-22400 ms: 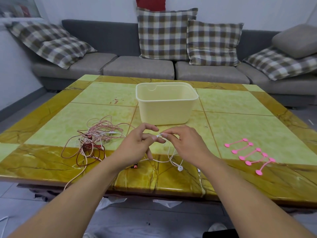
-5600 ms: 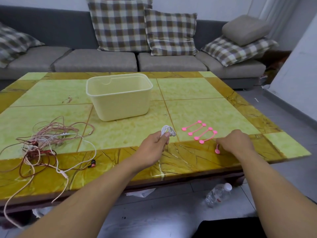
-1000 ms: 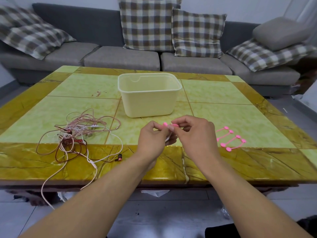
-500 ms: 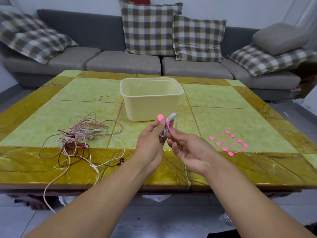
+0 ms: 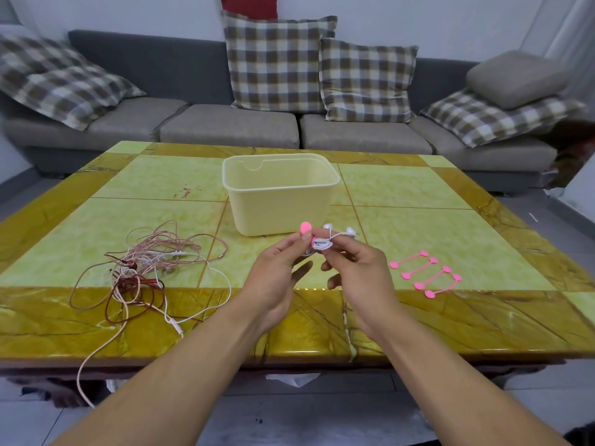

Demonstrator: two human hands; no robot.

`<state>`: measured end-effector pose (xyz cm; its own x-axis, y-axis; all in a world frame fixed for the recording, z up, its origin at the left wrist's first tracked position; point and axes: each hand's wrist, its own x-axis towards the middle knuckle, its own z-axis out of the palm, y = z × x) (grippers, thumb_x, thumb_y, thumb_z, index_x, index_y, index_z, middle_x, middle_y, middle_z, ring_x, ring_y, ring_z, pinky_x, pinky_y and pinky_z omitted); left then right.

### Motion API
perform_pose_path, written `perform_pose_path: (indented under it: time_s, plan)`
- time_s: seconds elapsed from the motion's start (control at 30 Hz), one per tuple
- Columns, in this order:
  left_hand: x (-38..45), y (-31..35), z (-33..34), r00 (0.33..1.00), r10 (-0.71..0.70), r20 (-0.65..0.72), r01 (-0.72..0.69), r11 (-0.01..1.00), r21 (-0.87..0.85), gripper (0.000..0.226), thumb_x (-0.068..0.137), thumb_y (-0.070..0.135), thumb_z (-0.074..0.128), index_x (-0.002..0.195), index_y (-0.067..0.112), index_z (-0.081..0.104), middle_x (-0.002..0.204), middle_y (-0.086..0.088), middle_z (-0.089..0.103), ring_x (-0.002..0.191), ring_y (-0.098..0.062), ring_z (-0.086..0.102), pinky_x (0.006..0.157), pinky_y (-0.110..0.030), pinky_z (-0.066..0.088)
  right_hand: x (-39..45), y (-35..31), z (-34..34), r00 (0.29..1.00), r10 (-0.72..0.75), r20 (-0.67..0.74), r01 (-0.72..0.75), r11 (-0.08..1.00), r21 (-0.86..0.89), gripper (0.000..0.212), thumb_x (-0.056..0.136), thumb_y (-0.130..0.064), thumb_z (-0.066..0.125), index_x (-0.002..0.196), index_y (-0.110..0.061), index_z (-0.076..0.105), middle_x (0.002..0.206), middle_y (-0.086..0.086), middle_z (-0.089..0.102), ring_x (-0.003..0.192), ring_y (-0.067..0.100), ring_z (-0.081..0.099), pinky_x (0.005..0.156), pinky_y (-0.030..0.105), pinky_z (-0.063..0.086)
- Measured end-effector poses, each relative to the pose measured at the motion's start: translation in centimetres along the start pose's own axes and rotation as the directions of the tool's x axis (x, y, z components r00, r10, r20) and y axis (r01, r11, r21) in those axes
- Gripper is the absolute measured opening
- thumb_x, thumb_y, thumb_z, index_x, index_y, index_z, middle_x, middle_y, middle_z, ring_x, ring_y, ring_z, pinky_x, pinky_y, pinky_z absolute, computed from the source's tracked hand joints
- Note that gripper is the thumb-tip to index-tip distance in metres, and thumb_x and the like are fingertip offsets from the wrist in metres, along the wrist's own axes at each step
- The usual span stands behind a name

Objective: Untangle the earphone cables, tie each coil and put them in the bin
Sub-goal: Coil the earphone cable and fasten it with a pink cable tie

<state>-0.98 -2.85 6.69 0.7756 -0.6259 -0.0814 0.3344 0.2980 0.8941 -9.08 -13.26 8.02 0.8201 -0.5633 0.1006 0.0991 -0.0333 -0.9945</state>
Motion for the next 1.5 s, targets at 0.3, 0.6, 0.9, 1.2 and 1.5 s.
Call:
perform_pose_path:
  time_s: [0.3, 0.6, 0.9, 1.2, 1.5]
  plan:
    - [-0.5, 1.7, -1.2, 1.000, 0.017, 0.014, -0.020, 0.958, 0.285, 0.014, 0.090, 0.025, 0.069, 0.099, 0.027, 0.080, 0.091, 0.019, 0.074, 0.084, 0.005, 0.062, 0.081, -0.029, 0.040, 0.6, 1.1, -2.0, 0.782, -0.590, 0.202, 0.611, 0.662, -0.434, 0.036, 0.091, 0.000, 0.061, 0.107, -0.027, 0.077, 0.097, -0.002, 0.067, 0.091, 0.004, 0.063, 0.073, 0.019, 0.048]
    - [-1.4, 2.6, -2.5, 0.975, -0.121, 0.184, 0.096, 0.986, 0.138, 0.027, 0.085, 0.029, 0.071, 0.107, 0.016, 0.080, 0.100, -0.005, 0.074, 0.069, -0.012, 0.063, 0.059, -0.021, 0.052, 0.3, 0.6, -2.0, 0.553, -0.705, 0.443, 0.809, 0.327, -0.489, 0.031, 0.095, 0.002, 0.061, 0.100, -0.020, 0.082, 0.102, 0.004, 0.062, 0.092, 0.019, 0.063, 0.069, 0.032, 0.053]
    - [-1.6, 2.5, -3.5, 0.985, -0.089, 0.150, 0.053, 0.972, 0.230, 0.026, 0.088, 0.021, 0.070, 0.108, 0.005, 0.078, 0.103, -0.021, 0.075, 0.094, -0.033, 0.075, 0.085, -0.036, 0.058, -0.7, -0.9, -1.4, 0.872, -0.431, 0.232, 0.490, 0.784, -0.382, 0.025, 0.075, -0.014, 0.086, 0.095, -0.028, 0.078, 0.088, -0.018, 0.077, 0.088, 0.000, 0.073, 0.085, 0.015, 0.053]
    - [-1.6, 2.2, -3.8, 0.976, -0.118, 0.185, 0.036, 0.918, 0.395, 0.026, 0.097, 0.022, 0.064, 0.116, 0.007, 0.075, 0.102, -0.014, 0.077, 0.099, -0.032, 0.074, 0.084, -0.032, 0.059, 0.2, -0.4, -1.6, 0.980, -0.103, 0.169, 0.138, 0.967, -0.213, 0.013, 0.076, -0.011, 0.085, 0.086, -0.019, 0.082, 0.080, -0.001, 0.079, 0.074, 0.011, 0.073, 0.069, 0.020, 0.057]
    - [-1.3, 0.9, -3.6, 0.995, -0.034, 0.096, -0.013, 0.892, 0.451, 0.020, 0.092, 0.019, 0.072, 0.107, 0.007, 0.079, 0.094, -0.014, 0.078, 0.091, -0.026, 0.075, 0.088, -0.041, 0.061, 0.5, 0.3, -2.1, 0.994, -0.004, 0.110, 0.035, 0.961, -0.275, 0.016, 0.075, -0.020, 0.089, 0.087, -0.014, 0.081, 0.078, 0.001, 0.079, 0.077, 0.013, 0.076, 0.070, 0.024, 0.058]
